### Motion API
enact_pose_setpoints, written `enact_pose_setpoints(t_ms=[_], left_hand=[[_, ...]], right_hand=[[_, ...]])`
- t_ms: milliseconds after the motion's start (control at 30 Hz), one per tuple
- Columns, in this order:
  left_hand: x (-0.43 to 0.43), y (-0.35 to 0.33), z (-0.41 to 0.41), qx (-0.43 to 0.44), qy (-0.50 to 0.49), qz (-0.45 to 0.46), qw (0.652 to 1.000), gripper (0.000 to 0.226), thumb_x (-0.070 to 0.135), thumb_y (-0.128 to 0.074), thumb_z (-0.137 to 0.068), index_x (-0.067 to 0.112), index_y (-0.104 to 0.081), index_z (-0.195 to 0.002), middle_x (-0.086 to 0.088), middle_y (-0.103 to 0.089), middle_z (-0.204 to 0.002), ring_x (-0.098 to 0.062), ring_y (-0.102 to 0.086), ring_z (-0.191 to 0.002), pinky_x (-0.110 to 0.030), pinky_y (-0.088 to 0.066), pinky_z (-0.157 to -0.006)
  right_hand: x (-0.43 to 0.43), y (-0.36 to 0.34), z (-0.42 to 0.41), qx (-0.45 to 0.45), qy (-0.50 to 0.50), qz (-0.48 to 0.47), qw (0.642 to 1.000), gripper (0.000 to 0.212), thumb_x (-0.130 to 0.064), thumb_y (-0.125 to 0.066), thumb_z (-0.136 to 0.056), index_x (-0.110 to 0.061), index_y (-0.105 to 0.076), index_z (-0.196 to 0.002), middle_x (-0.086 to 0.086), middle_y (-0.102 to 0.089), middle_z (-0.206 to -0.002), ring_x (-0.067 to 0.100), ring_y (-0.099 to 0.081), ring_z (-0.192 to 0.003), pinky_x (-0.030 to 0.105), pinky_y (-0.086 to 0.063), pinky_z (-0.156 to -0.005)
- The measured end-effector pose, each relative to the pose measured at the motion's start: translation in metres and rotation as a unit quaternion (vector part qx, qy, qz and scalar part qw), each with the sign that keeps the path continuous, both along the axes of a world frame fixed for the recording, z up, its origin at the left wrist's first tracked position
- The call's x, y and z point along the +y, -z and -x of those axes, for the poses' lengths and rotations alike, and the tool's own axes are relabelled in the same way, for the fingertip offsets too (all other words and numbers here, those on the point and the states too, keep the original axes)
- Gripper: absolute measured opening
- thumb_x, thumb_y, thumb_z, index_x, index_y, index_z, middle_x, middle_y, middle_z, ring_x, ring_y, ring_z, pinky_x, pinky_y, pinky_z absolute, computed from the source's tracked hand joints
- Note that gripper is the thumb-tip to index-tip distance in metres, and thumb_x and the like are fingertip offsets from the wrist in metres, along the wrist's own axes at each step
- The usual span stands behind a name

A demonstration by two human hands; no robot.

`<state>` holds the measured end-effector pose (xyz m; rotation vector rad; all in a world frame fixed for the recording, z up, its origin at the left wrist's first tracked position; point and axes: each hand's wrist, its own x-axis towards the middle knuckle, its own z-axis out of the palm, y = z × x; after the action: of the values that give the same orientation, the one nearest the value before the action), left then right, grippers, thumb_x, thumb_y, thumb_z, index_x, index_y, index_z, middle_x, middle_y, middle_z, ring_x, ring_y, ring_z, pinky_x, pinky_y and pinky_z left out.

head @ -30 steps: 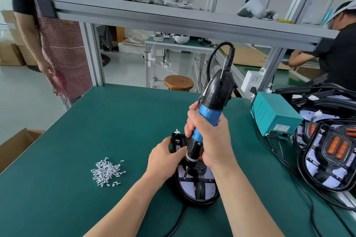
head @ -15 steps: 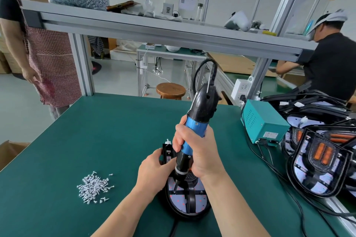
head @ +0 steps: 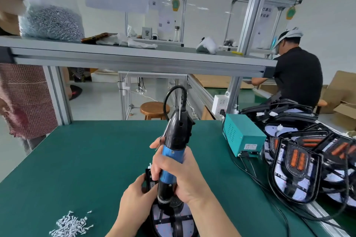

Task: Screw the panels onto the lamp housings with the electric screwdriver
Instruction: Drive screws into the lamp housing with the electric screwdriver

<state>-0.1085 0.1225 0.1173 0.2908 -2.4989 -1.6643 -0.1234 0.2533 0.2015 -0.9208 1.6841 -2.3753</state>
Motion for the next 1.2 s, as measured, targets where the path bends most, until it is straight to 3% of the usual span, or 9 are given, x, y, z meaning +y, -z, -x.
enact_pose_setpoints(t_ms=[200, 300, 500, 700, 800, 867, 933, 1067, 1200], left_hand=[[0.001, -0.009, 0.000, -0.014, 0.017, -0.011, 1.000, 0.051, 0.064, -0.058, -0.056, 0.038, -0.067, -0.100, 0.008, -0.072, -0.068, -0.008, -0.065, -0.072, -0.026, -0.045, -0.065], [0.001, -0.010, -0.002, -0.018, 0.014, -0.033, 0.999, 0.049, 0.055, -0.063, -0.058, 0.037, -0.068, -0.104, 0.009, -0.076, -0.076, -0.010, -0.070, -0.082, -0.028, -0.051, -0.077], [0.003, -0.008, -0.003, -0.016, 0.010, -0.041, 0.999, 0.036, 0.055, -0.063, -0.060, 0.042, -0.066, -0.094, 0.007, -0.075, -0.073, -0.011, -0.070, -0.079, -0.023, -0.047, -0.069], [0.002, -0.001, 0.001, -0.007, 0.005, -0.043, 0.999, 0.020, 0.037, -0.079, -0.082, 0.040, -0.067, -0.098, 0.020, -0.073, -0.071, -0.007, -0.070, -0.081, -0.024, -0.046, -0.071], [0.002, 0.000, 0.001, 0.002, 0.007, -0.055, 0.998, 0.028, 0.050, -0.075, -0.069, 0.043, -0.066, -0.094, 0.021, -0.074, -0.075, -0.009, -0.072, -0.082, -0.027, -0.048, -0.074], [0.002, 0.002, 0.003, 0.003, 0.004, -0.052, 0.999, 0.020, 0.041, -0.079, -0.079, 0.040, -0.068, -0.096, 0.018, -0.075, -0.076, -0.011, -0.073, -0.081, -0.028, -0.048, -0.074], [0.000, 0.006, 0.006, -0.003, 0.004, -0.044, 0.999, 0.017, 0.028, -0.078, -0.084, 0.035, -0.069, -0.097, 0.015, -0.075, -0.073, -0.013, -0.072, -0.082, -0.029, -0.047, -0.074], [0.000, 0.007, 0.009, -0.006, 0.007, -0.037, 0.999, 0.019, 0.026, -0.079, -0.084, 0.030, -0.071, -0.100, 0.019, -0.074, -0.071, -0.013, -0.071, -0.083, -0.028, -0.048, -0.072], [-0.001, 0.010, 0.012, -0.002, 0.010, -0.035, 0.999, 0.016, 0.027, -0.078, -0.085, 0.032, -0.070, -0.098, 0.021, -0.072, -0.069, -0.011, -0.070, -0.081, -0.023, -0.045, -0.068]], right_hand=[[0.008, -0.018, 0.011, -0.038, 0.063, 0.036, 0.997, 0.013, -0.018, -0.073, -0.080, -0.018, -0.067, -0.092, 0.006, -0.055, -0.060, 0.020, -0.051, -0.054, 0.028, -0.047, -0.059], [0.023, -0.022, 0.019, -0.091, 0.126, 0.042, 0.987, 0.027, -0.030, -0.083, -0.077, -0.015, -0.066, -0.093, 0.009, -0.054, -0.066, 0.021, -0.052, -0.056, 0.028, -0.047, -0.056], [0.071, -0.012, 0.038, -0.242, 0.224, 0.051, 0.943, 0.051, -0.044, -0.082, -0.073, -0.015, -0.058, -0.107, 0.010, -0.066, -0.078, 0.020, -0.062, -0.058, 0.029, -0.052, -0.054], [0.093, 0.024, 0.054, -0.333, 0.260, -0.063, 0.904, 0.085, -0.032, -0.078, -0.089, -0.022, -0.025, -0.154, 0.017, -0.058, -0.126, 0.027, -0.072, -0.064, 0.030, -0.055, -0.053], [0.087, 0.047, 0.057, -0.334, 0.250, -0.120, 0.901, 0.101, -0.029, -0.073, -0.093, -0.030, 0.001, -0.161, 0.015, -0.052, -0.139, 0.023, -0.072, -0.065, 0.031, -0.055, -0.055], [0.084, 0.059, 0.058, -0.325, 0.262, -0.165, 0.894, 0.103, -0.027, -0.069, -0.095, -0.027, 0.009, -0.161, 0.008, -0.052, -0.139, 0.019, -0.073, -0.070, 0.034, -0.059, -0.065], [0.082, 0.062, 0.058, -0.309, 0.283, -0.227, 0.879, 0.099, -0.023, -0.066, -0.094, -0.024, 0.007, -0.162, 0.000, -0.054, -0.129, 0.016, -0.072, -0.079, 0.032, -0.060, -0.075], [0.080, 0.063, 0.056, -0.267, 0.318, -0.322, 0.851, 0.090, -0.024, -0.064, -0.088, -0.025, -0.012, -0.160, -0.007, -0.056, -0.115, 0.012, -0.068, -0.080, 0.020, -0.051, -0.062], [0.076, 0.068, 0.055, -0.169, 0.386, -0.461, 0.781, 0.081, -0.027, -0.067, -0.086, -0.026, -0.026, -0.156, -0.006, -0.055, -0.125, 0.017, -0.059, -0.103, 0.027, -0.048, -0.082]])
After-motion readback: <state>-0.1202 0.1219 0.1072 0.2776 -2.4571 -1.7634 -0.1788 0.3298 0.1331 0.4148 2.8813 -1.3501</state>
